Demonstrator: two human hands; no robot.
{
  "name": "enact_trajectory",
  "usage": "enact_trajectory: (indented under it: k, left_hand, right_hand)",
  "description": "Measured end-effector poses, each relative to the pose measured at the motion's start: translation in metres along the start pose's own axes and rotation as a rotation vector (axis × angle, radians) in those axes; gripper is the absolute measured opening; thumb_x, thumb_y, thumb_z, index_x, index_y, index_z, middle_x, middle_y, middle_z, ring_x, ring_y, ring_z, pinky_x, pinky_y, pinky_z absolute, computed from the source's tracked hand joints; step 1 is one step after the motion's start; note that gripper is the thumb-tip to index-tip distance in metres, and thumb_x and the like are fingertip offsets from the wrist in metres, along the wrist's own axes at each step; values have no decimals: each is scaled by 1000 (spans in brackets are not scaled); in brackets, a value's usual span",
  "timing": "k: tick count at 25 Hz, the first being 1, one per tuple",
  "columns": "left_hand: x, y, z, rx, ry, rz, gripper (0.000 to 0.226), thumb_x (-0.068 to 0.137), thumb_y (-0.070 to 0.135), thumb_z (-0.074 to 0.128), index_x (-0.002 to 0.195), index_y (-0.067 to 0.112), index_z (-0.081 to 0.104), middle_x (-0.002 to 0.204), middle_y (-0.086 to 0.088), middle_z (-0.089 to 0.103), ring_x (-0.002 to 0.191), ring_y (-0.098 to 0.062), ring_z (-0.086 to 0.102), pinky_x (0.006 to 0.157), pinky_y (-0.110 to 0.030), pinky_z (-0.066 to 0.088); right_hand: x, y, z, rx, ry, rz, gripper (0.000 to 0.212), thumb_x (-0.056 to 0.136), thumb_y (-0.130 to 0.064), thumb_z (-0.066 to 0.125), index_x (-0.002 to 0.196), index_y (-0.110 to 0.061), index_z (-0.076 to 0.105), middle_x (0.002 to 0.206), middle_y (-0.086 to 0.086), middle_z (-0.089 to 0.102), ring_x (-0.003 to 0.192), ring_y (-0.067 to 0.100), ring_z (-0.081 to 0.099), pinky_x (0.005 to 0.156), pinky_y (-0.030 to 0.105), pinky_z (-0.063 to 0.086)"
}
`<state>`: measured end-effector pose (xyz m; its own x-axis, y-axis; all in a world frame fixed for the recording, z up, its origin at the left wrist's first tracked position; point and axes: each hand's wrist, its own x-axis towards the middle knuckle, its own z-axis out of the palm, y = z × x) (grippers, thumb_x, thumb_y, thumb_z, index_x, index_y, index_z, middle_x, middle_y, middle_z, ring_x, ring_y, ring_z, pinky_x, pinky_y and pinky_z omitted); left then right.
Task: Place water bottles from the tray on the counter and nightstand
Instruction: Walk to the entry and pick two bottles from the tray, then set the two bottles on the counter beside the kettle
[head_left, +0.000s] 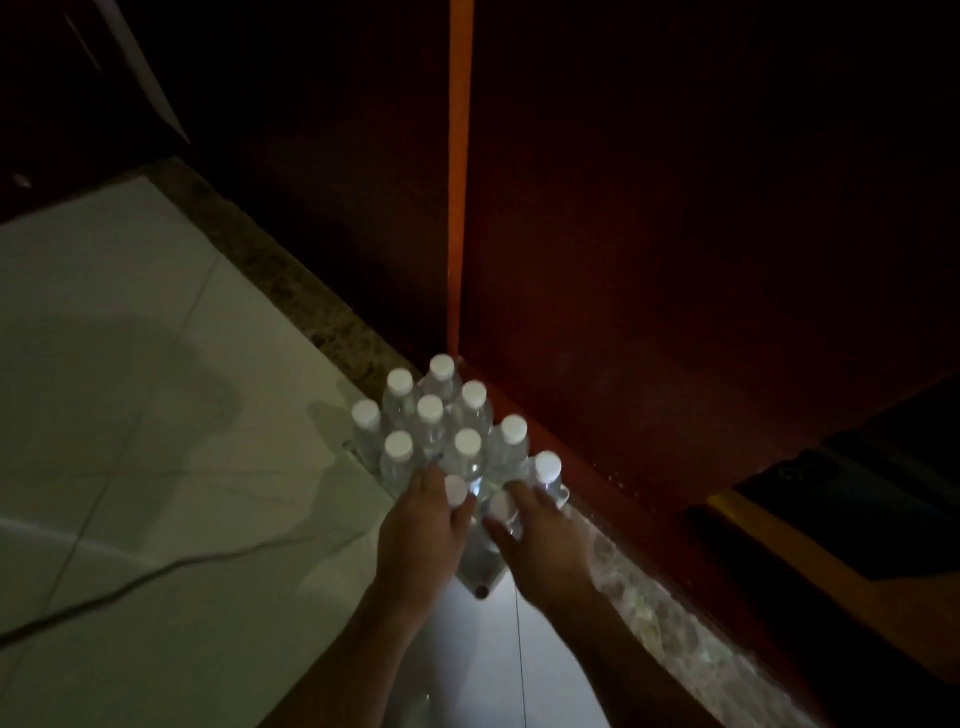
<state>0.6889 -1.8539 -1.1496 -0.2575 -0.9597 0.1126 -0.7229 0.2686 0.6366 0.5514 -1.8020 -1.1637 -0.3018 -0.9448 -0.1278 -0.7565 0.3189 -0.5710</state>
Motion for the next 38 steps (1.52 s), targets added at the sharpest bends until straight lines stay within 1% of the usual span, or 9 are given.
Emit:
enact_trajectory:
  k: [3, 6, 10, 15, 18, 22, 25, 29, 38]
  left_hand:
    - [7, 34, -51, 21, 52, -51, 27, 81, 35, 78, 92, 13, 67, 78, -2, 73, 65, -16, 70, 54, -14, 38]
    - [21, 91, -150, 51, 151, 66, 25, 78, 32, 81, 85, 10, 71, 74, -3, 73, 63, -19, 68, 55, -19, 42]
    - [54, 233, -326, -55, 355, 168, 26, 77, 30, 81, 88, 8, 73, 85, -5, 74, 81, -14, 61, 66, -25, 48]
    - [116, 443, -578, -501, 354, 218, 21, 74, 27, 84, 90, 28, 71, 109, 6, 57, 99, -2, 60, 79, -13, 49]
    - [134, 562, -718, -739, 321, 313, 23, 76, 28, 79, 95, 19, 71, 100, 0, 69, 95, -9, 67, 80, -18, 52]
    - [129, 686, -843, -992, 212, 372, 19, 85, 36, 68, 94, 19, 67, 88, -4, 75, 83, -27, 74, 73, -33, 60]
    - [126, 744, -895, -1119, 97, 382, 12, 92, 32, 65, 87, 21, 66, 76, -3, 72, 66, -29, 70, 58, -35, 58]
    - [119, 792, -926, -1232, -296, 333, 25, 91, 40, 65, 82, 16, 62, 74, -8, 68, 59, -28, 68, 51, -33, 56]
    - [99, 879, -912, -1349, -968, 495, 36, 92, 47, 54, 81, 15, 64, 73, -6, 66, 56, -25, 65, 57, -35, 56]
  right_hand:
    - [0, -29, -33, -35, -35, -51, 37, 87, -50, 64, 117, -29, 60, 110, -5, 66, 100, 16, 64, 79, 31, 51]
    - [-13, -93, -123, 127, 170, -83, 40, 80, -51, 72, 109, -23, 70, 103, -3, 66, 92, 19, 64, 75, 33, 52]
    - [-31, -240, -314, 321, 368, -260, 29, 82, -51, 64, 96, -25, 66, 94, -14, 61, 89, 14, 61, 79, 41, 51]
    - [-58, -437, -584, 672, 372, -413, 13, 87, -45, 65, 97, -39, 58, 99, -16, 67, 90, 9, 68, 71, 22, 53]
    - [-83, -540, -744, 822, 401, -483, 13, 85, -46, 62, 97, -42, 61, 95, -15, 71, 86, 2, 69, 69, 15, 52]
    - [-134, -632, -896, 949, 484, -524, 20, 87, -55, 57, 91, -37, 64, 91, 7, 71, 86, 31, 71, 78, 47, 59]
    - [-172, -663, -964, 1060, 459, -502, 25, 89, -52, 59, 84, -28, 66, 86, 13, 66, 78, 35, 65, 81, 59, 56]
    - [-212, -672, -1015, 1127, 382, -524, 34, 92, -48, 58, 91, -14, 59, 82, 13, 61, 71, 31, 59, 59, 37, 57]
    - [-294, -640, -1069, 1204, 513, -410, 47, 83, -55, 59, 98, -10, 57, 75, 7, 67, 60, 24, 66, 60, 36, 56]
